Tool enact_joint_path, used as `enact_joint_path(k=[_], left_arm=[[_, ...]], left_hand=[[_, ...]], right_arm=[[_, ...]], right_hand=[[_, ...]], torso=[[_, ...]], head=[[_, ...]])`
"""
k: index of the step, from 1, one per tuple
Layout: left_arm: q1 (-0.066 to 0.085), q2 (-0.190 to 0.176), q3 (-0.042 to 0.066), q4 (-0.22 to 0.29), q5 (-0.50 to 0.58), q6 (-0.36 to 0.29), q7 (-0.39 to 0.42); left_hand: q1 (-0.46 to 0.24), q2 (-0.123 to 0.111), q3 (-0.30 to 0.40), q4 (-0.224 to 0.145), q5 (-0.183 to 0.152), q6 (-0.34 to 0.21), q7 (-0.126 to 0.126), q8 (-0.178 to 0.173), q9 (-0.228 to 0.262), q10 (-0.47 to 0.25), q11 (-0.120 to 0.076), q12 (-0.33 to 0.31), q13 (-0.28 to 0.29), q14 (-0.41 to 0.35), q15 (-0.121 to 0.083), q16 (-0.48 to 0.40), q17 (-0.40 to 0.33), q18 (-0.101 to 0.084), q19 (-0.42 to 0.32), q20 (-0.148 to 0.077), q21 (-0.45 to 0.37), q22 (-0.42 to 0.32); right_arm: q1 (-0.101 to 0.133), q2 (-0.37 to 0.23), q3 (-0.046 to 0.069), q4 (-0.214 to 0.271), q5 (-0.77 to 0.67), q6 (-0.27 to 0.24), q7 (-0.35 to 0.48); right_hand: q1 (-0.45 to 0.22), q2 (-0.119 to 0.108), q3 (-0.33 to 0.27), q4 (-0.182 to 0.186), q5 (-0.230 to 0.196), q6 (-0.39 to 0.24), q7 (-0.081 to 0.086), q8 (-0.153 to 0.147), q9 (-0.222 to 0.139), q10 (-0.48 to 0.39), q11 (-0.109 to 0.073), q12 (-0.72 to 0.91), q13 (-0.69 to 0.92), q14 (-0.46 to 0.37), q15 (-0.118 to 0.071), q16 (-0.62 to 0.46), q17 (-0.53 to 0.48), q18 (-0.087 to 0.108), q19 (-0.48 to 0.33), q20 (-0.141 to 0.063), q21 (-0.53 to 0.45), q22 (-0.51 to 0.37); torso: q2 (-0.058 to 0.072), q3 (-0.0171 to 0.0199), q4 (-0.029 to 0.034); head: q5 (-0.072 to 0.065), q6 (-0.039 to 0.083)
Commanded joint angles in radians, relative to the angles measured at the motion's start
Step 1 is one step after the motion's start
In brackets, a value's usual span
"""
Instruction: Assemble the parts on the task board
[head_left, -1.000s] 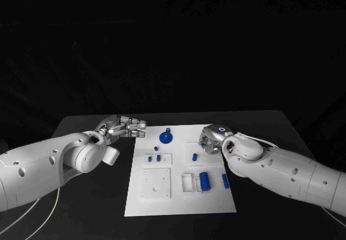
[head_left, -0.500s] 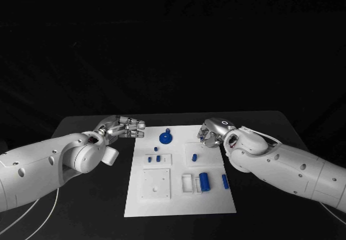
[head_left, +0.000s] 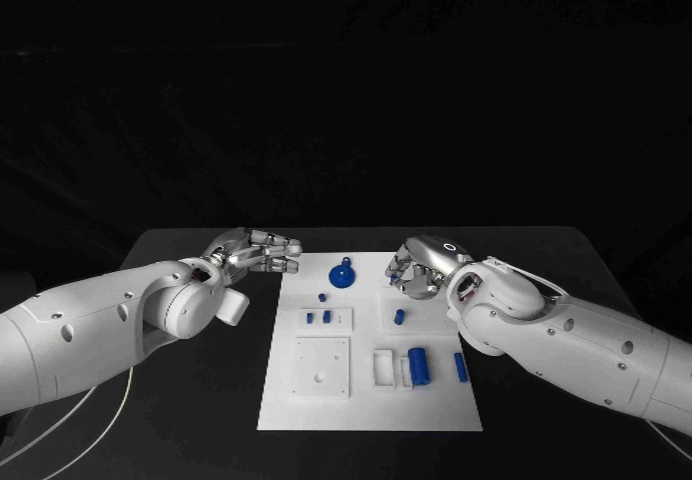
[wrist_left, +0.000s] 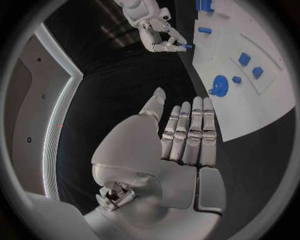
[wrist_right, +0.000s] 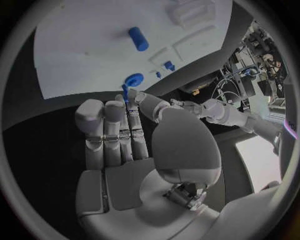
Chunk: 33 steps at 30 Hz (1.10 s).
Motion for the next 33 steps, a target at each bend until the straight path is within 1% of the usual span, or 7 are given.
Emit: enact_joint_path(k=[1, 7, 13, 18, 21, 27, 33], left_arm=[[0.003, 0.007, 0.001, -0.003, 0.005, -0.007, 0.018], [0.003, 0.023, 0.001, -0.013, 0.005, -0.013, 0.021], [0.003, 0.041, 0.001, -0.029, 0.004, -0.021, 0.024], [0.003, 0.052, 0.001, -0.037, 0.002, -0.025, 0.025], [0.003, 0.057, 0.001, -0.039, -0.006, -0.027, 0.024], [0.003, 0.064, 0.001, -0.042, -0.013, -0.027, 0.023], [0.003, 0.068, 0.001, -0.043, -0.015, -0.025, 0.021]], left_hand=[[0.010, 0.001, -0.003, -0.003, 0.003, -0.004, 0.001, -0.002, 0.001, -0.009, -0.001, 0.001, 0.002, -0.009, 0.000, -0.004, 0.000, -0.014, 0.002, 0.006, 0.001, -0.001], [0.012, 0.001, -0.002, -0.004, 0.004, -0.005, 0.002, -0.002, 0.000, -0.010, -0.001, 0.001, 0.002, -0.009, 0.000, -0.004, 0.000, -0.014, 0.002, 0.006, 0.003, -0.004], [0.012, 0.001, -0.002, -0.004, 0.004, -0.005, 0.002, -0.002, 0.000, -0.010, -0.001, 0.001, 0.002, -0.009, 0.000, -0.004, 0.000, -0.014, 0.002, 0.006, 0.003, -0.004], [0.011, 0.003, 0.000, -0.003, 0.005, 0.000, 0.001, -0.002, 0.001, -0.008, -0.001, 0.001, 0.002, -0.009, 0.000, -0.004, 0.000, -0.014, 0.001, 0.006, 0.004, -0.006], [0.013, 0.003, 0.001, -0.004, 0.005, -0.001, 0.001, -0.002, 0.001, -0.008, -0.001, 0.001, 0.002, -0.009, -0.001, -0.004, 0.000, -0.014, 0.001, 0.006, 0.005, -0.007], [0.012, 0.003, 0.001, -0.003, 0.005, 0.000, 0.001, -0.002, 0.001, -0.008, -0.001, 0.001, 0.002, -0.010, 0.000, -0.004, 0.000, -0.015, 0.001, 0.006, 0.006, -0.008], [0.012, 0.003, 0.001, -0.003, 0.005, 0.000, 0.001, -0.002, 0.001, -0.008, -0.001, 0.001, 0.002, -0.010, 0.000, -0.004, 0.000, -0.015, 0.001, 0.006, 0.006, -0.009]], right_arm=[[-0.009, 0.007, 0.000, 0.028, -0.012, -0.021, 0.019], [-0.028, 0.026, -0.012, 0.069, -0.050, -0.017, 0.016], [-0.041, 0.057, -0.048, 0.083, -0.090, -0.013, 0.011], [-0.053, 0.084, -0.069, 0.082, -0.105, -0.003, 0.009], [-0.060, 0.098, -0.076, 0.079, -0.112, 0.002, 0.007], [-0.073, 0.121, -0.091, 0.071, -0.149, 0.004, -0.005], [-0.087, 0.139, -0.100, 0.062, -0.172, 0.004, -0.015]], right_hand=[[-0.001, 0.005, 0.004, -0.003, 0.004, 0.006, 0.000, 0.005, 0.001, 0.019, -0.016, 0.004, 0.002, -0.002, -0.007, -0.007, -0.002, 0.017, 0.055, -0.007, -0.004, 0.001], [-0.001, 0.006, 0.002, -0.004, 0.004, 0.006, 0.000, 0.005, 0.001, 0.018, -0.016, 0.004, 0.002, -0.002, -0.008, -0.008, -0.002, 0.019, 0.056, -0.007, -0.011, -0.002], [0.000, 0.006, 0.002, -0.004, 0.004, 0.006, -0.001, 0.005, 0.001, 0.019, -0.016, 0.004, 0.002, -0.001, -0.008, -0.008, -0.002, 0.019, 0.056, -0.008, -0.011, -0.002], [0.000, 0.006, 0.003, -0.005, 0.005, 0.007, -0.001, 0.005, 0.000, 0.019, -0.016, 0.004, 0.001, -0.001, -0.008, -0.008, -0.002, 0.019, 0.056, -0.008, -0.010, -0.002], [-0.001, 0.005, 0.004, -0.006, 0.009, 0.007, -0.001, 0.005, 0.000, 0.019, -0.016, 0.004, 0.001, -0.001, -0.008, -0.008, -0.002, 0.019, 0.057, -0.008, -0.008, -0.001], [-0.001, 0.005, 0.004, -0.007, 0.011, 0.007, -0.001, 0.005, 0.000, 0.019, -0.016, 0.004, 0.001, -0.001, -0.008, -0.009, -0.002, 0.019, 0.056, -0.008, -0.010, -0.002], [-0.002, 0.004, 0.005, -0.008, 0.012, 0.008, -0.001, 0.005, 0.000, 0.020, -0.016, 0.004, 0.001, 0.000, -0.008, -0.009, -0.002, 0.019, 0.056, -0.008, -0.010, -0.001]], torso=[[-0.002, -0.0014, 0.0002], [-0.001, -0.0035, 0.0022], [-0.001, -0.0022, 0.0010], [0.000, -0.0026, 0.0018], [0.002, -0.0021, 0.0047], [0.002, -0.0040, 0.0071], [0.001, -0.0028, 0.0064]], head=[[0.020, -0.006], [0.045, -0.015], [0.065, -0.020], [0.075, -0.026], [0.083, -0.031], [0.093, -0.042], [0.110, -0.053]])
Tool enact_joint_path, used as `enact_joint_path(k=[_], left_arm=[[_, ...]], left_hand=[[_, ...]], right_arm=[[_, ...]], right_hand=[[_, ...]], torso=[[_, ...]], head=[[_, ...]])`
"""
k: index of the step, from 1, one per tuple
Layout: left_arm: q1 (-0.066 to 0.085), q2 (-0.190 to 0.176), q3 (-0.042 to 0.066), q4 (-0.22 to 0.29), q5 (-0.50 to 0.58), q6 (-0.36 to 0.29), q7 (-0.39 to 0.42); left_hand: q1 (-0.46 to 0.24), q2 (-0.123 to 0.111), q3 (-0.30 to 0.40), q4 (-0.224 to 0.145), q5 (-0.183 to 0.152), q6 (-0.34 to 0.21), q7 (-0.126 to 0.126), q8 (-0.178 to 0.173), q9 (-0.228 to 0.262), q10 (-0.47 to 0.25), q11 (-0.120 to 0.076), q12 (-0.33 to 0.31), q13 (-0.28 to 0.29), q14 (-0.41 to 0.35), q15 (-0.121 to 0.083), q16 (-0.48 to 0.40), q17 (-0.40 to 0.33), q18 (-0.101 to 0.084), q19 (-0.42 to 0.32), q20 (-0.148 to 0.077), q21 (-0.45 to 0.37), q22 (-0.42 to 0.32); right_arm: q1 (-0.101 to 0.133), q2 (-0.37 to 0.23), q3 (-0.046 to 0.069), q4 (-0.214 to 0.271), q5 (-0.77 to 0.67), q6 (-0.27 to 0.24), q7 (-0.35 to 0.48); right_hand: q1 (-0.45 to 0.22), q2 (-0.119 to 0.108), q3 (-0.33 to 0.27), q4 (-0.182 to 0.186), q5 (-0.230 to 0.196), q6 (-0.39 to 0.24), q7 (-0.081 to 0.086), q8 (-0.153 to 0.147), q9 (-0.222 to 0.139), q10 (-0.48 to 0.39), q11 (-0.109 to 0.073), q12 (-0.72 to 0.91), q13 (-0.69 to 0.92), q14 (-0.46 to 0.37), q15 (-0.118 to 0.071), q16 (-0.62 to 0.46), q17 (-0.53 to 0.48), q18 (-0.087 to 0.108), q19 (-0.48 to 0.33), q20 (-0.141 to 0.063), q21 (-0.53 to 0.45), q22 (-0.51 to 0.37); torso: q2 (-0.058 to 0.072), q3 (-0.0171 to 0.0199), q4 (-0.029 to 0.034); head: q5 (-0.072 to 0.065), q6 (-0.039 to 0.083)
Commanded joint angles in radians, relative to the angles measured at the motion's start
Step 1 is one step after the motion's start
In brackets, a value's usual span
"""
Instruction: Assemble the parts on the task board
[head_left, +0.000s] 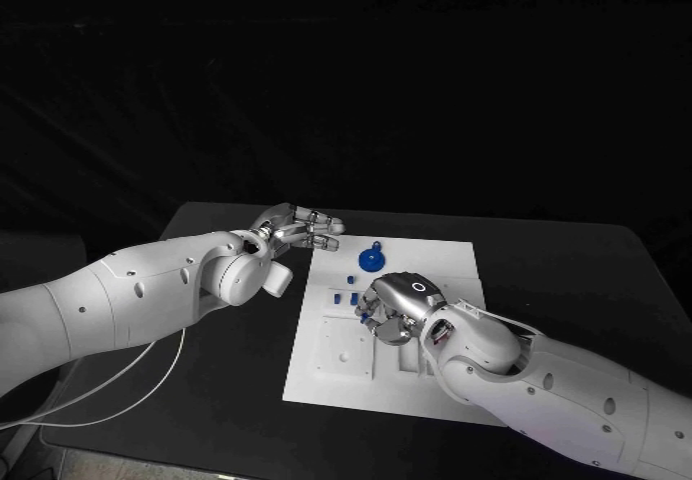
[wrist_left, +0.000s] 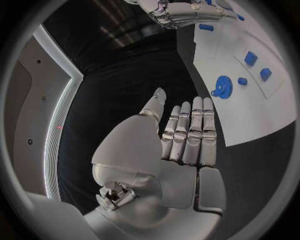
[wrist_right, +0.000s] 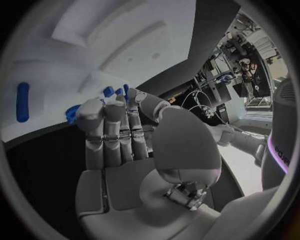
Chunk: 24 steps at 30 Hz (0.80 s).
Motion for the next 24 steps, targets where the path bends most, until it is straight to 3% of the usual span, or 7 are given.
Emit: enact_joint_path(k=[1, 11, 24], left_arm=[[0.003, 0.004, 0.001, 0.001, -0.008, -0.003, 0.013], [0.003, 0.005, 0.001, 0.000, -0.008, 0.002, 0.009], [0.003, 0.008, 0.001, -0.001, -0.008, 0.004, 0.007]], left_hand=[[0.008, -0.001, 0.001, -0.002, 0.005, -0.001, 0.001, -0.002, 0.001, -0.008, -0.001, 0.001, 0.002, -0.011, 0.000, -0.004, 0.000, -0.015, 0.000, 0.006, 0.007, -0.003], [0.006, -0.001, 0.000, -0.001, 0.005, -0.001, 0.001, -0.002, 0.001, -0.008, 0.000, 0.001, 0.001, -0.011, 0.000, -0.004, 0.000, -0.015, 0.000, 0.006, 0.008, -0.006], [0.005, -0.001, 0.000, 0.001, 0.005, -0.001, 0.001, -0.002, 0.001, -0.009, 0.000, 0.001, 0.002, -0.012, 0.001, -0.004, 0.000, -0.015, -0.001, 0.007, 0.009, -0.009]], right_arm=[[-0.006, 0.008, -0.004, -0.006, -0.051, 0.013, -0.013], [-0.012, 0.021, -0.021, -0.027, -0.055, 0.023, -0.021], [-0.021, 0.028, -0.032, -0.036, -0.051, 0.028, -0.018]], right_hand=[[-0.001, 0.005, 0.003, -0.004, 0.004, 0.009, 0.000, 0.003, 0.001, 0.008, -0.004, 0.004, 0.001, 0.002, -0.006, -0.005, -0.001, 0.010, 0.057, -0.008, -0.004, 0.000], [-0.003, 0.005, 0.005, -0.004, 0.005, 0.009, 0.000, 0.003, 0.000, 0.007, -0.004, 0.003, 0.001, 0.002, -0.006, -0.005, -0.002, 0.011, 0.057, -0.008, -0.006, -0.001], [-0.004, 0.006, 0.005, -0.004, 0.006, 0.009, 0.000, 0.003, 0.000, 0.008, -0.004, 0.003, 0.001, 0.002, -0.007, -0.005, -0.002, 0.011, 0.057, -0.009, -0.007, -0.002]], torso=[[-0.001, 0.0000, 0.0004], [-0.001, 0.0004, -0.0025], [-0.001, 0.0016, -0.0030]], head=[[0.010, -0.006], [0.013, -0.012], [0.019, -0.016]])
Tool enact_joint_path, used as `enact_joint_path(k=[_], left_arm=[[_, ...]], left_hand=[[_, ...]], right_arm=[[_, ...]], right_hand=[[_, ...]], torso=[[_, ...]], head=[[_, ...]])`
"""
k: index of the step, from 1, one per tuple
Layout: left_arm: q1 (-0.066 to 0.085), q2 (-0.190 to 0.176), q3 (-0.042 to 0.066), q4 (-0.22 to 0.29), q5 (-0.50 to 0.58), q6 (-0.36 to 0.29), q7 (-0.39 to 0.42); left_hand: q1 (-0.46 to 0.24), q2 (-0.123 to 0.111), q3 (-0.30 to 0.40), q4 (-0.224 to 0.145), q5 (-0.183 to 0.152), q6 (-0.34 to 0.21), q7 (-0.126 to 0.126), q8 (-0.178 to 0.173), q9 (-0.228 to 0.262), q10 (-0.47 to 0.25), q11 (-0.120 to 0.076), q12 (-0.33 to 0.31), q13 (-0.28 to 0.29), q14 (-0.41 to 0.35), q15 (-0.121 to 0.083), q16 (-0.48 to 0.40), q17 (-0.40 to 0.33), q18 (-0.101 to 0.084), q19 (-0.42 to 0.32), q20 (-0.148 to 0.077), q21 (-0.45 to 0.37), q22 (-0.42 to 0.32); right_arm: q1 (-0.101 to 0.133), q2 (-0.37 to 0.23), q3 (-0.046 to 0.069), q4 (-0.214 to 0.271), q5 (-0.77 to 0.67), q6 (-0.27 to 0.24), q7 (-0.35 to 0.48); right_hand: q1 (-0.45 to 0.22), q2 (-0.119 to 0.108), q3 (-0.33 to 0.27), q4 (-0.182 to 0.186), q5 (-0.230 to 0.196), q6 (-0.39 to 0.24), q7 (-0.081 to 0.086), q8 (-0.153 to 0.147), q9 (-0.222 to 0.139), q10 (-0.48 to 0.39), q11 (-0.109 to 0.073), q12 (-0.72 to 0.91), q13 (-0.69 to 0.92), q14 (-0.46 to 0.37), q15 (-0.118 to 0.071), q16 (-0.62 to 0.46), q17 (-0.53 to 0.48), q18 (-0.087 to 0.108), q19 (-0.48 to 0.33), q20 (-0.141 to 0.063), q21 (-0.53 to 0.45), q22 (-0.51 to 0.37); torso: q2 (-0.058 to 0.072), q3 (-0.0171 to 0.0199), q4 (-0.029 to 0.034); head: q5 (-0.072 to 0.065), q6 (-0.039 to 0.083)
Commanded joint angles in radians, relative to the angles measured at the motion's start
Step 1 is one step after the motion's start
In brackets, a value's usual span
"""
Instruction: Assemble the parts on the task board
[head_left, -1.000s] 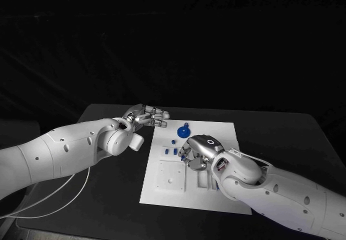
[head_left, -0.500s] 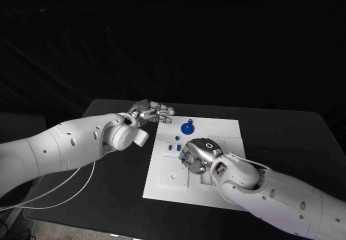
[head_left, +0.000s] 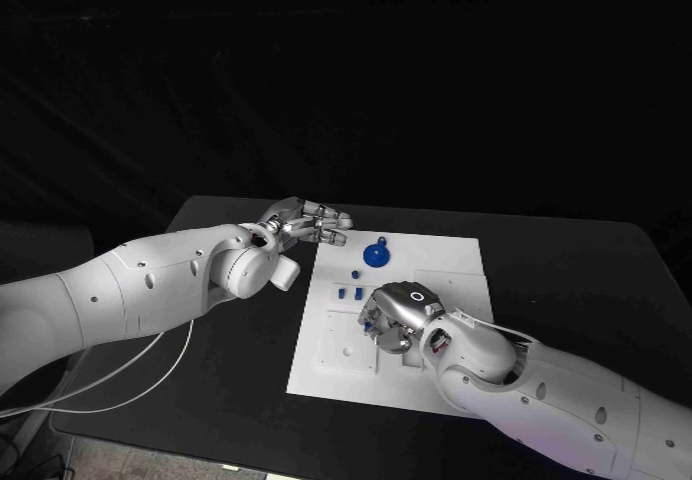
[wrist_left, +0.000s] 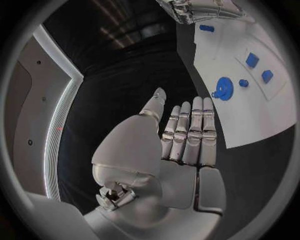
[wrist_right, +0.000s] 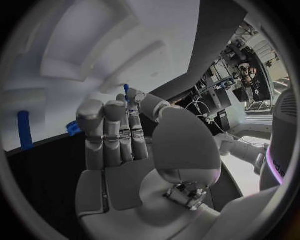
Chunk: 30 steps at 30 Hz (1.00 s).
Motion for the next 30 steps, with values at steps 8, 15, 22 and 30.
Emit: enact_joint_path(k=[8, 15, 22, 30], left_arm=[[0.003, 0.002, 0.001, -0.001, -0.004, 0.007, 0.008], [0.003, 0.002, 0.001, 0.000, -0.004, 0.008, 0.008], [0.003, 0.001, 0.001, -0.001, -0.003, 0.008, 0.007], [0.003, 0.001, 0.001, -0.003, -0.003, 0.010, 0.005]], left_hand=[[0.005, -0.001, 0.000, 0.002, 0.005, -0.001, 0.001, -0.002, 0.001, -0.009, 0.000, 0.001, 0.002, -0.006, 0.001, -0.004, 0.000, -0.015, -0.002, 0.007, 0.002, -0.002], [0.005, -0.001, 0.000, 0.002, 0.005, -0.001, 0.001, -0.002, 0.001, -0.009, 0.000, 0.001, 0.002, -0.006, 0.001, -0.004, 0.000, -0.015, -0.002, 0.007, 0.002, -0.002], [0.005, -0.001, 0.000, 0.002, 0.005, -0.001, 0.001, -0.002, 0.001, -0.009, 0.000, 0.001, 0.002, -0.006, 0.001, -0.004, 0.000, -0.015, -0.002, 0.007, 0.002, -0.002], [0.004, -0.001, 0.000, 0.003, 0.005, 0.000, 0.001, -0.002, 0.001, -0.009, 0.000, 0.001, 0.002, -0.007, 0.001, -0.004, 0.000, -0.015, -0.002, 0.007, 0.004, -0.006]], right_arm=[[-0.006, 0.003, -0.003, -0.002, -0.012, 0.022, 0.000], [-0.010, 0.002, -0.004, -0.003, -0.011, 0.023, 0.001], [-0.011, 0.002, -0.004, -0.002, -0.010, 0.026, 0.001], [-0.012, 0.000, -0.004, -0.002, -0.011, 0.025, -0.001]], right_hand=[[-0.006, 0.007, 0.000, -0.003, 0.010, 0.010, 0.000, 0.005, 0.002, 0.005, -0.001, 0.004, 0.002, 0.002, -0.007, -0.005, -0.003, 0.016, 0.057, -0.009, -0.007, -0.003], [-0.006, 0.007, 0.000, -0.003, 0.010, 0.010, 0.000, 0.005, 0.002, 0.005, -0.001, 0.004, 0.002, 0.002, -0.007, -0.005, -0.003, 0.016, 0.057, -0.009, -0.007, -0.003], [-0.006, 0.007, 0.000, -0.003, 0.010, 0.010, 0.000, 0.005, 0.002, 0.005, -0.001, 0.004, 0.002, 0.002, -0.007, -0.005, -0.003, 0.016, 0.057, -0.009, -0.007, -0.003], [-0.006, 0.007, 0.000, -0.003, 0.010, 0.010, 0.000, 0.005, 0.002, 0.005, -0.001, 0.004, 0.002, 0.002, -0.007, -0.005, -0.003, 0.016, 0.057, -0.009, -0.007, -0.003]], torso=[[0.000, 0.0004, 0.0000], [0.000, -0.0011, -0.0004], [0.000, -0.0001, 0.0010], [0.000, 0.0005, -0.0005]], head=[[0.007, 0.001], [0.004, 0.001], [0.005, -0.001], [0.006, -0.003]])
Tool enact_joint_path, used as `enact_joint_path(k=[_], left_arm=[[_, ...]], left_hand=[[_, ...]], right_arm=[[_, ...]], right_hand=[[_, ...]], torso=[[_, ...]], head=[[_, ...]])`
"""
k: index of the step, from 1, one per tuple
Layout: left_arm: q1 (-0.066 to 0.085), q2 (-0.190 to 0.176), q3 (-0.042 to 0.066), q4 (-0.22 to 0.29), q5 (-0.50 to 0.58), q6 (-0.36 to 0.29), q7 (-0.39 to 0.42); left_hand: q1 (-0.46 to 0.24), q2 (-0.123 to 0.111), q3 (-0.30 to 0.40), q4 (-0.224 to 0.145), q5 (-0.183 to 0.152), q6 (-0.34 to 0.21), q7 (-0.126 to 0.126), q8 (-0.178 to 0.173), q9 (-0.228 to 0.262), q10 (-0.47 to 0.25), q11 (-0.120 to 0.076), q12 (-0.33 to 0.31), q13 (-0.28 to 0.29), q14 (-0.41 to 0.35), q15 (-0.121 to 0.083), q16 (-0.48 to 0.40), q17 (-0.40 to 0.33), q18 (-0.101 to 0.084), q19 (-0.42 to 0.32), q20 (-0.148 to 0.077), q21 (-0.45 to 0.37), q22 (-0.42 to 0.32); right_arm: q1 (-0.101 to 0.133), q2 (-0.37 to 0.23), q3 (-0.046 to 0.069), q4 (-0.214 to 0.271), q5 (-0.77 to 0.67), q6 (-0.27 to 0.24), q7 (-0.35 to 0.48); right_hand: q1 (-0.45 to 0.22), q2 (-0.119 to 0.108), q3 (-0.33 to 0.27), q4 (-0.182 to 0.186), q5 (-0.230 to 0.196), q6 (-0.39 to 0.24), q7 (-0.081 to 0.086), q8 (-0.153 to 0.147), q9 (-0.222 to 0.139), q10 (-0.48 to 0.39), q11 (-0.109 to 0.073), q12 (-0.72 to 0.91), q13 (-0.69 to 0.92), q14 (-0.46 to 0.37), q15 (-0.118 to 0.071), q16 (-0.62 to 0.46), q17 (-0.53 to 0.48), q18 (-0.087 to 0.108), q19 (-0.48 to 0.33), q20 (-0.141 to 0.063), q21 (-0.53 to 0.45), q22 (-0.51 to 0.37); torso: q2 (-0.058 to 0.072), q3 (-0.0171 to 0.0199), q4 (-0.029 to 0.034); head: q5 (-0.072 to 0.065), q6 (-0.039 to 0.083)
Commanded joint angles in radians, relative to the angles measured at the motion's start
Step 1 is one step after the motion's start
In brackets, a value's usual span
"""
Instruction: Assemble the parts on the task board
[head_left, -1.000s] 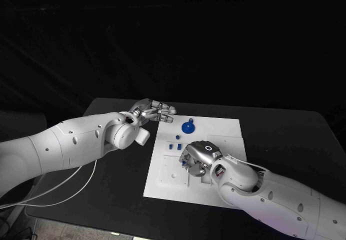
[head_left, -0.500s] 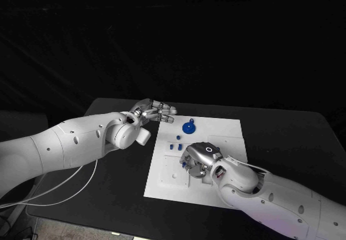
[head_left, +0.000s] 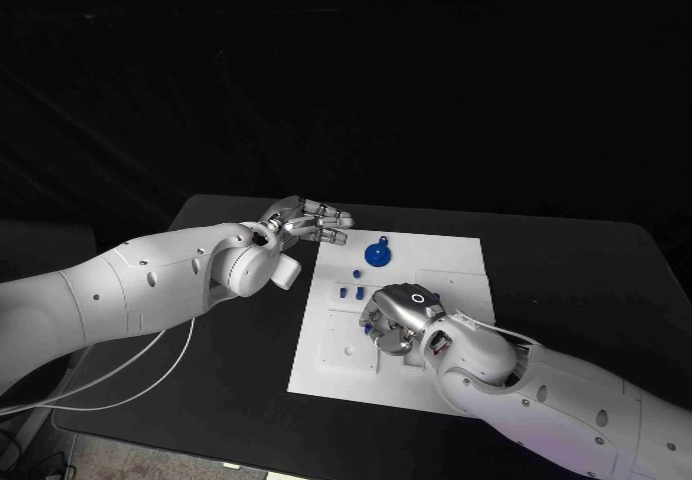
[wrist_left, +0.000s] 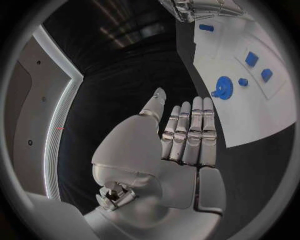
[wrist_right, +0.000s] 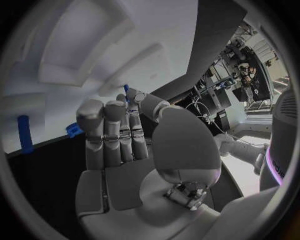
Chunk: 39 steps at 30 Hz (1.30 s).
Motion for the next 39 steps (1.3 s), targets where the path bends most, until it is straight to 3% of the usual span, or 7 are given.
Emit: enact_joint_path(k=[1, 24, 33, 39], left_arm=[[0.003, 0.001, 0.001, 0.001, -0.002, 0.009, 0.005], [0.003, 0.000, 0.001, -0.002, -0.002, 0.007, 0.007], [0.003, 0.000, 0.001, -0.002, -0.002, 0.009, 0.004], [0.003, 0.000, 0.001, -0.002, -0.002, 0.012, 0.001]], left_hand=[[0.003, -0.001, 0.000, 0.004, 0.005, 0.000, 0.001, -0.002, 0.001, -0.009, 0.000, 0.001, 0.002, -0.007, 0.001, -0.004, 0.000, -0.015, -0.003, 0.007, 0.005, -0.006], [0.003, -0.001, 0.000, 0.004, 0.005, 0.000, 0.001, -0.002, 0.001, -0.009, 0.000, 0.001, 0.002, -0.007, 0.001, -0.004, 0.000, -0.015, -0.003, 0.007, 0.005, -0.006], [0.003, -0.002, 0.000, 0.004, 0.005, -0.003, 0.001, -0.002, 0.001, -0.011, 0.001, 0.001, 0.002, -0.008, 0.002, -0.004, 0.000, -0.014, -0.004, 0.008, 0.007, -0.010], [0.003, -0.002, 0.000, 0.004, 0.005, -0.003, 0.001, -0.002, 0.001, -0.011, 0.001, 0.001, 0.002, -0.008, 0.002, -0.004, 0.000, -0.014, -0.004, 0.008, 0.007, -0.010]], right_arm=[[-0.005, -0.002, -0.003, -0.002, -0.011, 0.023, -0.003], [-0.009, -0.005, -0.003, 0.006, -0.015, 0.008, -0.002], [-0.009, 0.001, -0.003, -0.004, -0.017, 0.033, -0.025], [-0.009, 0.011, -0.005, -0.018, -0.017, 0.049, -0.028]], right_hand=[[-0.006, 0.007, 0.002, -0.002, 0.005, 0.008, -0.002, 0.003, 0.001, 0.005, -0.001, 0.004, 0.001, 0.002, -0.007, -0.005, -0.001, 0.017, 0.057, -0.009, -0.003, -0.002], [-0.007, 0.008, 0.002, -0.006, 0.006, 0.008, -0.003, 0.003, 0.001, 0.006, -0.001, 0.004, 0.001, 0.002, -0.007, -0.003, -0.002, 0.017, 0.057, -0.009, -0.001, -0.002], [-0.011, 0.010, 0.001, -0.001, 0.002, -0.001, 0.000, 0.003, 0.000, -0.004, 0.002, 0.004, 0.000, 0.000, -0.006, -0.008, -0.006, 0.018, 0.055, -0.007, -0.018, -0.011], [-0.017, 0.007, -0.041, 0.015, 0.007, -0.027, 0.007, 0.003, -0.006, -0.034, 0.008, 0.003, -0.001, 0.002, 0.002, -0.013, -0.013, 0.019, 0.055, -0.001, -0.037, -0.022]], torso=[[0.000, 0.0012, -0.0006], [0.000, 0.0001, 0.0006], [0.000, -0.0009, -0.0013], [0.000, 0.0003, 0.0000]], head=[[0.000, -0.001], [0.000, -0.004], [-0.001, -0.005], [-0.003, -0.005]])
